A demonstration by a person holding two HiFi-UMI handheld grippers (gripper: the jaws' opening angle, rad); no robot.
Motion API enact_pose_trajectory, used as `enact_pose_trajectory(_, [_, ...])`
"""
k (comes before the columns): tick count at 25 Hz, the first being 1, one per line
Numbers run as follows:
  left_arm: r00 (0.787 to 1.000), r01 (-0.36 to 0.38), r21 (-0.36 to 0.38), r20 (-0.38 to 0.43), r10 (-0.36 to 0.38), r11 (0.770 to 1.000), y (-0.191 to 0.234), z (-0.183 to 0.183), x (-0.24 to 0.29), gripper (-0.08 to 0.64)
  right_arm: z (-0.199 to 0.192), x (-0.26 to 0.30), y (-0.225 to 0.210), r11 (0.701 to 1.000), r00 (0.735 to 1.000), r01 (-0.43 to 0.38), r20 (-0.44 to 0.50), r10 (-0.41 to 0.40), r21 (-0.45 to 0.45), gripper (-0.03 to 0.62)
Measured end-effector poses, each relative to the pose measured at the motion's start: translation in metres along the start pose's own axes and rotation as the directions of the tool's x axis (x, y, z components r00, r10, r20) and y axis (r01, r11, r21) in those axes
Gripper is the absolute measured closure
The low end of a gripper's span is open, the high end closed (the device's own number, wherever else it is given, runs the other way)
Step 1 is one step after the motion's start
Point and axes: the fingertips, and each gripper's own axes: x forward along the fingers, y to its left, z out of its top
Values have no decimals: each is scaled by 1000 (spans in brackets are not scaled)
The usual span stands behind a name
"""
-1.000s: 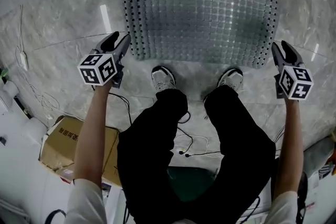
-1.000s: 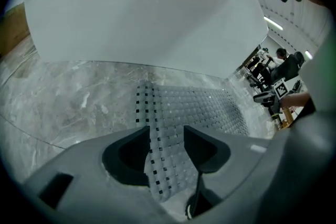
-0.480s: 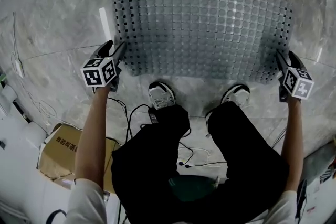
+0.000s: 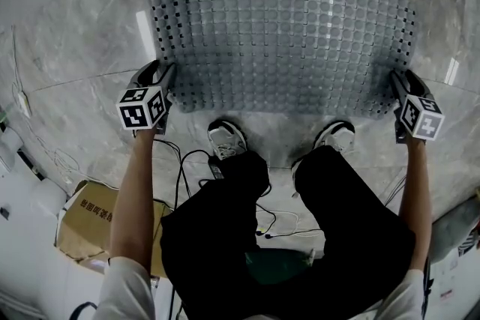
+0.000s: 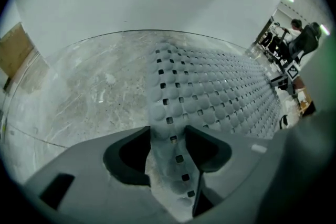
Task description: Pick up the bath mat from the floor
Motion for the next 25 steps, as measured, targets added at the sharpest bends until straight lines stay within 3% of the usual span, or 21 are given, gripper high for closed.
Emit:
enact_pose_trajectory(5, [1000, -28, 32, -13, 28, 999, -4, 1, -1, 375, 1, 1, 13, 999, 999, -37, -7, 37, 4, 471])
enact_pose_trajectory(8, [1000, -7, 39, -25, 8, 999, -14, 1, 1, 424, 0, 0, 18, 999, 999, -43, -25, 43, -8, 506])
enact_pose_trajectory(10, [999, 16, 40, -29, -15, 999, -23, 1, 0, 484, 1, -5, 22, 999, 998, -47, -31, 46, -13, 521])
enact_pose_trajectory(15, [1000, 19, 8, -16, -19, 1000, -32, 11, -22, 495, 14, -36, 37, 997, 997, -71, -20, 71, -38, 549])
enact_pose_trajectory(25, [997, 75, 121, -44, -70, 990, -97, 54, -140, 499, 66, -148, 81, 982, 990, -138, -38, 134, -129, 554])
